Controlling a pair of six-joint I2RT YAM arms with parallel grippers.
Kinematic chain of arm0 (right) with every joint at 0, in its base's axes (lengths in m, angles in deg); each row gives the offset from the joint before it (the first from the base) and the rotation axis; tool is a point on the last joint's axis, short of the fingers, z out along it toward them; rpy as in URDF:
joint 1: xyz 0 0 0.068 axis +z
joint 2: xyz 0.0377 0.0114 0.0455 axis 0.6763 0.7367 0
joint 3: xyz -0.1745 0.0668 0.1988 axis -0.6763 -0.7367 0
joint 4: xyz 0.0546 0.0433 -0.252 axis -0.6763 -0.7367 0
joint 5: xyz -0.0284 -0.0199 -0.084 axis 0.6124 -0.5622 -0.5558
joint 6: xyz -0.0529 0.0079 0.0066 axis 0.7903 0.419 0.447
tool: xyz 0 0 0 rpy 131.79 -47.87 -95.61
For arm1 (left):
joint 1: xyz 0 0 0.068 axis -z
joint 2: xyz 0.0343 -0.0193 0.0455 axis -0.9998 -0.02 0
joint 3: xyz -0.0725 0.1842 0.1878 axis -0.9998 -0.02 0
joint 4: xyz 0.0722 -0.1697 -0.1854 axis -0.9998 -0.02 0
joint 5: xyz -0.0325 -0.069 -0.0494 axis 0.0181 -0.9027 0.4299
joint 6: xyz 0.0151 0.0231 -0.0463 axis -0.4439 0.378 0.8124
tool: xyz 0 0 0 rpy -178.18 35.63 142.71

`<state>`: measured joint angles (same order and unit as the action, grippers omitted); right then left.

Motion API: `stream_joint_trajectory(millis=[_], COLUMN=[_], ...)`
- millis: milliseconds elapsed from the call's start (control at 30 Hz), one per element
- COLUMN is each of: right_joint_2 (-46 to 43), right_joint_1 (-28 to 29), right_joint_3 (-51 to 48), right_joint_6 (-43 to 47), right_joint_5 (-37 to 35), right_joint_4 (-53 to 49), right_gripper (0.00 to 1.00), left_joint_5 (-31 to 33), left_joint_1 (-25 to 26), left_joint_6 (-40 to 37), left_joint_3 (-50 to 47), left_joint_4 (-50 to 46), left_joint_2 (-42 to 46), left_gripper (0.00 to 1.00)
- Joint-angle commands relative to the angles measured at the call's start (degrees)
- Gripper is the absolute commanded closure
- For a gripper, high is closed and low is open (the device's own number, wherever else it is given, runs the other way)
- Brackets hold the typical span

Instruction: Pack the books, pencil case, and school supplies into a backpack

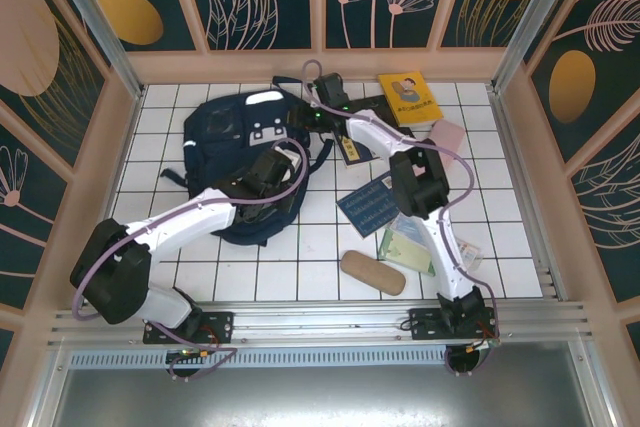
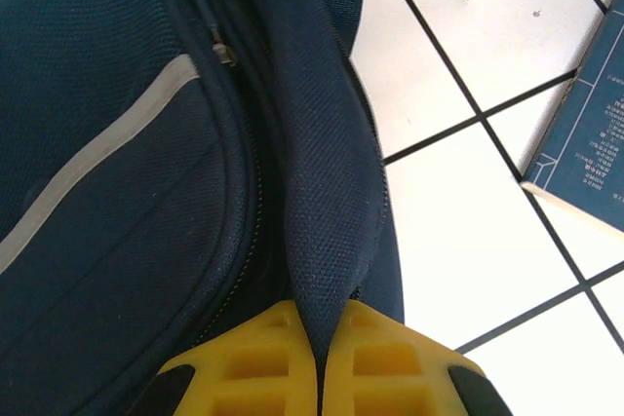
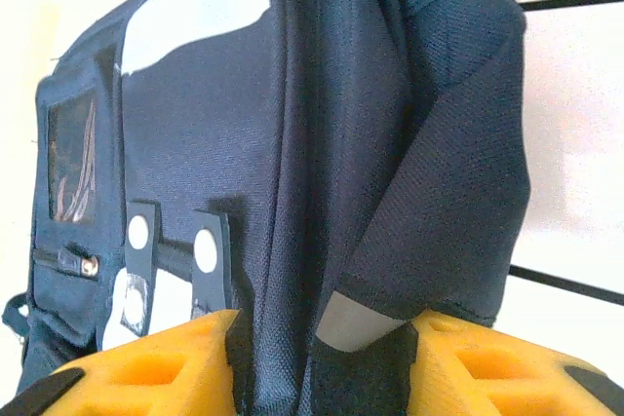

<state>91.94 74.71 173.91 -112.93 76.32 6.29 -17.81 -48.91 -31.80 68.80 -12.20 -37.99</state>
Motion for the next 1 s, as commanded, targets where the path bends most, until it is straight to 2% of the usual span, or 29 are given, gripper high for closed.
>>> stream_joint_trajectory(millis=[0, 133, 200, 267, 367, 433, 600, 733, 833, 900, 967], right_joint_2=[5.1, 6.9, 4.7, -0.1, -10.4, -16.3, -29.1, -39.6, -47.7, -52.7, -57.1], right_joint_1=[1.6, 2.4, 2.2, 1.5, 0.2, -0.5, -4.4, -7.4, -8.5, -9.5, -11.2], right_joint_3=[8.2, 13.0, 12.3, 7.0, -4.8, -11.0, -25.6, -38.5, -48.1, -53.7, -59.1], right_joint_6=[0.3, 0.3, 0.8, 1.2, 1.3, 1.7, 0.4, -2.0, -2.9, -3.7, -4.9], right_joint_5=[4.9, 6.7, 2.8, -0.3, -5.5, -8.1, -15.7, -18.6, -19.5, -19.4, -18.5], right_joint_4=[-3.4, -3.9, -5.2, -3.7, 1.0, 2.3, 3.5, 4.1, 3.8, 3.5, 3.5], right_gripper=[0.55, 0.55, 0.55, 0.54, 0.31, 0.31, 0.32, 0.32, 0.33, 0.33, 0.32], left_joint_5=[-4.0, -2.2, -1.2, -2.0, -5.1, -7.7, -11.4, -14.6, -11.9, -11.3, -13.6], left_joint_1=[0.5, 0.4, -1.0, -4.0, -9.2, -10.6, -11.4, -11.7, -11.7, -11.7, -11.6], left_joint_6=[2.9, 3.9, 4.7, 6.4, 8.6, 7.7, 5.6, 5.4, 7.3, 8.1, 8.2], left_joint_3=[0.5, 2.1, 2.3, 4.0, 4.7, 6.7, 14.2, 16.2, 16.6, 19.4, 20.7], left_joint_4=[0.6, 0.4, 0.5, 1.4, 4.0, 5.2, 5.4, 7.0, 6.2, 2.0, 0.6], left_joint_2=[1.3, -0.6, -1.2, -1.1, -1.7, -3.9, -14.4, -17.2, -15.7, -16.3, -16.3], left_gripper=[1.00, 1.00, 1.00, 1.00, 1.00, 1.00, 0.87, 0.62, 0.47, 0.44, 0.42])
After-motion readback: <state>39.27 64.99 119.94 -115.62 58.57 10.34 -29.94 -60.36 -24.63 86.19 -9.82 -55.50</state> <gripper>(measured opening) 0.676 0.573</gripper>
